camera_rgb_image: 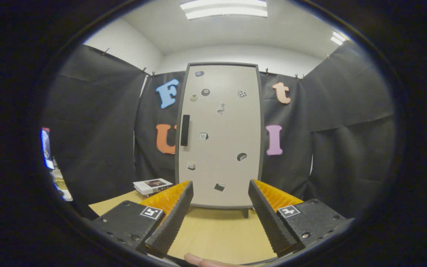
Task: Open the shoe cabinet door, grab the shoes and put them into the shoe cabinet, then close the shoe cabinet door.
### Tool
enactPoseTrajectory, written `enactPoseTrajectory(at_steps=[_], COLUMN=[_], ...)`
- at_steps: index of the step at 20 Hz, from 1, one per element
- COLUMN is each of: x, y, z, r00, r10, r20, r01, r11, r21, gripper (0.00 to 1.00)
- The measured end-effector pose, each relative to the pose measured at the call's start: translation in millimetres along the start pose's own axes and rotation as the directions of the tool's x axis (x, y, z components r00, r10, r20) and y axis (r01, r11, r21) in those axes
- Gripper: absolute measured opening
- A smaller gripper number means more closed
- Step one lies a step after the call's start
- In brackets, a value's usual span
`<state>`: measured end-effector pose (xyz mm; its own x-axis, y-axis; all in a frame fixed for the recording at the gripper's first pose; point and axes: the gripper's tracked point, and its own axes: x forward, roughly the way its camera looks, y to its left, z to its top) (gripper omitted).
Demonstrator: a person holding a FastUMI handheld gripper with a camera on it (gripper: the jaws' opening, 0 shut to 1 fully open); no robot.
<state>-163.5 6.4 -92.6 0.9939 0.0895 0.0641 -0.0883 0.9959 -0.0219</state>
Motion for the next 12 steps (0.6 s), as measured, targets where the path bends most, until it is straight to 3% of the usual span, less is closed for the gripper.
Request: enactPoseTrajectory(at_steps=[12], x=[11.1], y=[12.1], z=[-8.8], r00=[0.998], r10=[0.041], r20=[0.040], r01=[-0.043], r11=[0.998], r21=[0.043], gripper=[0.98])
